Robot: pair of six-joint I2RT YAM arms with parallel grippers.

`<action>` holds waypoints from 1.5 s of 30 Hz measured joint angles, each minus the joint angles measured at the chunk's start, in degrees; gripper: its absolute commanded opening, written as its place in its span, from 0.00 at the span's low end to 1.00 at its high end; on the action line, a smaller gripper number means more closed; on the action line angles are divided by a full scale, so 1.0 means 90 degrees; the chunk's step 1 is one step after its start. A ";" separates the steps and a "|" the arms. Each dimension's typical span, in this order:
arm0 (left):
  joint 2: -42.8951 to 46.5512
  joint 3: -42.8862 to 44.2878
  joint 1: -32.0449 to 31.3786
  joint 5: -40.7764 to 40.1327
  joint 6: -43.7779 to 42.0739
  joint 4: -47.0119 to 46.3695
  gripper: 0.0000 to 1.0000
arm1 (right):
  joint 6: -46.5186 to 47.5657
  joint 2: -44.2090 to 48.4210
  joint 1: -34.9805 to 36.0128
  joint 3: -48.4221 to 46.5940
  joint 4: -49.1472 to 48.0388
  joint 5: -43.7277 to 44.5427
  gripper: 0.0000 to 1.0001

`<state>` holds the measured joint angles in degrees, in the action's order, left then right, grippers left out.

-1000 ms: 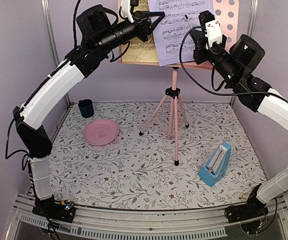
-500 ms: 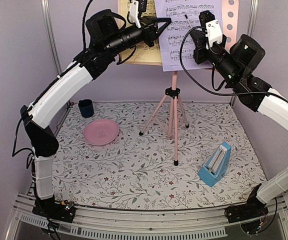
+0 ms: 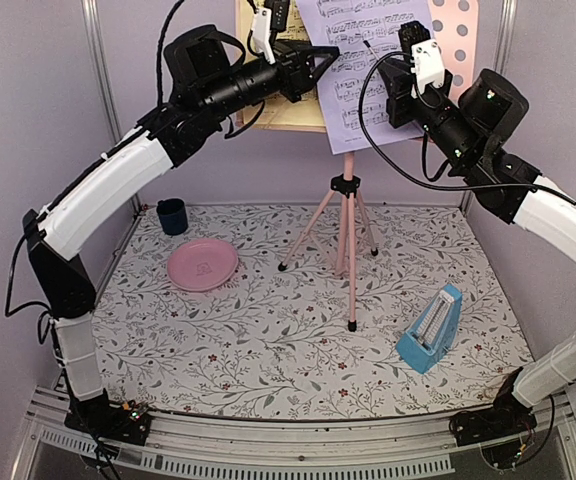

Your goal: Set up the instrument practice props

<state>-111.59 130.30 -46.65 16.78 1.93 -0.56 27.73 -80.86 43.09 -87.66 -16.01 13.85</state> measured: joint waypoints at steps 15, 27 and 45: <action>0.0474 -0.1158 -0.0102 -0.0250 0.0257 -0.0588 0.27 | -0.0335 0.0138 -0.0005 0.0000 0.0136 0.0007 0.30; 0.0381 -0.1018 -0.0124 -0.0444 0.0381 -0.0767 0.00 | -0.0872 0.1149 -0.0151 0.0000 0.0840 0.0075 0.36; -0.0724 0.0748 -0.0121 -0.0100 -0.0221 -0.0437 0.00 | -0.1324 0.1625 -0.1270 0.0097 0.1479 -0.0068 0.46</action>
<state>-118.10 137.03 -47.75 15.88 -0.05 -4.49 15.81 -66.24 31.66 -86.78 -2.70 13.23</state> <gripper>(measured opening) 0.009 0.434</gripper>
